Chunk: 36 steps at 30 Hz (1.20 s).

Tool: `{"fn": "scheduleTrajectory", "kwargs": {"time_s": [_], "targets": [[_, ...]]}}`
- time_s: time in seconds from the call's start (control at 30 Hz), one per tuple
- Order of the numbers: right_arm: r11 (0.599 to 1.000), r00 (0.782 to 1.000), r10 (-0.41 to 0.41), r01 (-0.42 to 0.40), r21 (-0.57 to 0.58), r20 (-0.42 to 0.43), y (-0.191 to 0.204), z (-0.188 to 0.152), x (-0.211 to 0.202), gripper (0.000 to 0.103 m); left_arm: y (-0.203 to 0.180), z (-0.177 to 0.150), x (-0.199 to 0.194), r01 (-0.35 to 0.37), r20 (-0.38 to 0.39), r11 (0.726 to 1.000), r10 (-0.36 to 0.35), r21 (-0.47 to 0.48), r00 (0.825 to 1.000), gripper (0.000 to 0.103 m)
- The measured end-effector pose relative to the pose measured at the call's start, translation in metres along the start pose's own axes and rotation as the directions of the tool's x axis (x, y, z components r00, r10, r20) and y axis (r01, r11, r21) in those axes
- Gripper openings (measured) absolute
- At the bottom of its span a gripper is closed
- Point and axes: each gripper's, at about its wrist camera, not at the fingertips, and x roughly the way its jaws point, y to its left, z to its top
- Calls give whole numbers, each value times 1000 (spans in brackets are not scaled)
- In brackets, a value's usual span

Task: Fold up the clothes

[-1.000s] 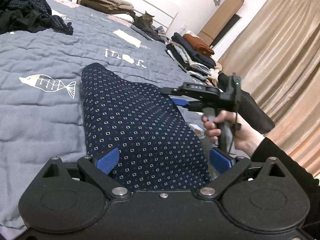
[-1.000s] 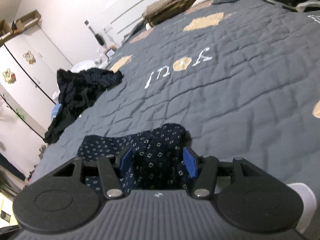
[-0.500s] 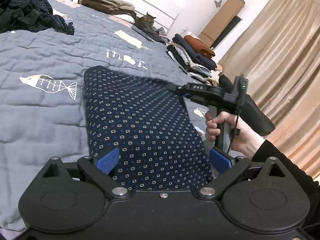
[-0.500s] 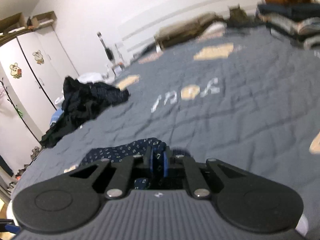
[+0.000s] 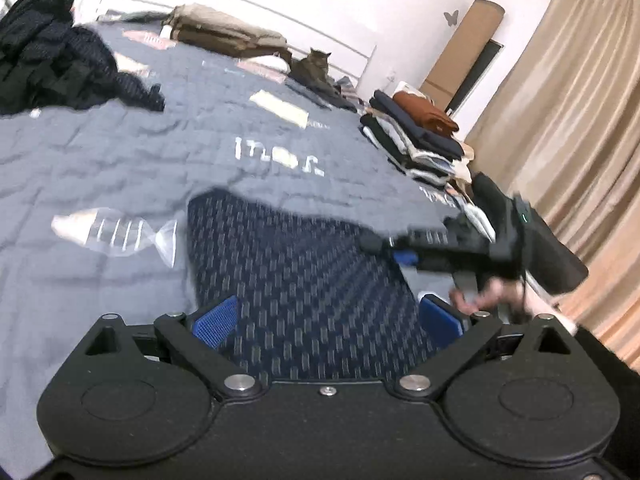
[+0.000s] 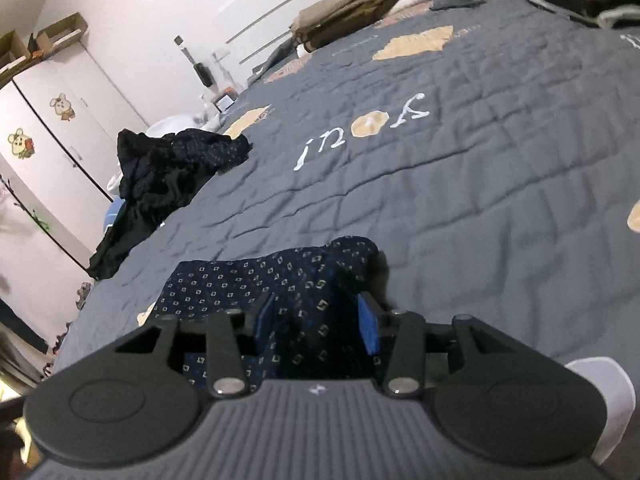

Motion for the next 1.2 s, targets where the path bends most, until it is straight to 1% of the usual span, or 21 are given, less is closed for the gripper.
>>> {"fn": "scheduleTrajectory", "kwargs": {"time_s": [0.13,0.27,0.3,0.37,0.43,0.5,0.6,0.67,0.7,0.77,0.83,0.87,0.97,1.07,1.1,1.17,1.2], "targets": [[1000,1000,15,-15,22,17,-3,1,0,43,0,20,36,-11,-8,1000,11,3,1000,97],[999,1000,26,-26,20,8,0,2,2,42,4,19,54,14,14,999,-14,-32,1000,97],[1000,1000,26,-26,12,6,1,1,3,38,6,17,57,20,8,999,-19,-42,1000,97],[1000,1000,20,-20,-8,3,5,-1,5,36,9,15,61,27,-9,998,-28,-57,1000,97],[999,1000,8,-8,-35,0,9,-4,8,13,11,14,61,31,-10,998,-31,-57,999,97],[998,1000,4,-3,-63,15,14,-6,6,11,14,13,59,39,-4,997,-39,-60,999,97],[994,998,29,-24,-109,51,25,-6,-3,9,21,16,54,33,16,996,-32,-83,999,97],[985,996,47,-34,-172,76,37,-6,-12,9,27,18,52,31,25,994,-28,-105,999,97],[975,995,56,-37,-220,81,46,-7,-16,9,30,19,51,30,29,993,-27,-114,999,97],[949,993,99,-75,-305,64,64,-10,-22,9,35,22,50,33,33,991,-29,-133,999,97],[908,992,128,-108,-406,22,84,-18,-25,9,39,25,48,47,36,987,-42,-155,998,97],[879,991,131,-117,-463,-4,94,-24,-25,9,41,26,47,59,38,985,-53,-164,998,97],[798,988,125,-153,-583,-88,118,-44,-20,9,40,27,46,74,41,983,-68,-165,997,97],[731,984,76,-164,-662,-159,133,-62,-11,12,39,24,51,78,23,982,-75,-173,997,98],[722,984,65,-162,-672,-168,134,-65,-9,13,39,22,54,75,8,982,-74,-175,997,98],[718,981,61,-172,-674,-185,135,-67,-8,15,40,17,60,58,-17,984,-62,-170,998,98],[719,978,63,-182,-671,-197,136,-65,-10,19,39,15,63,48,-26,986,-53,-159,998,96]]}}
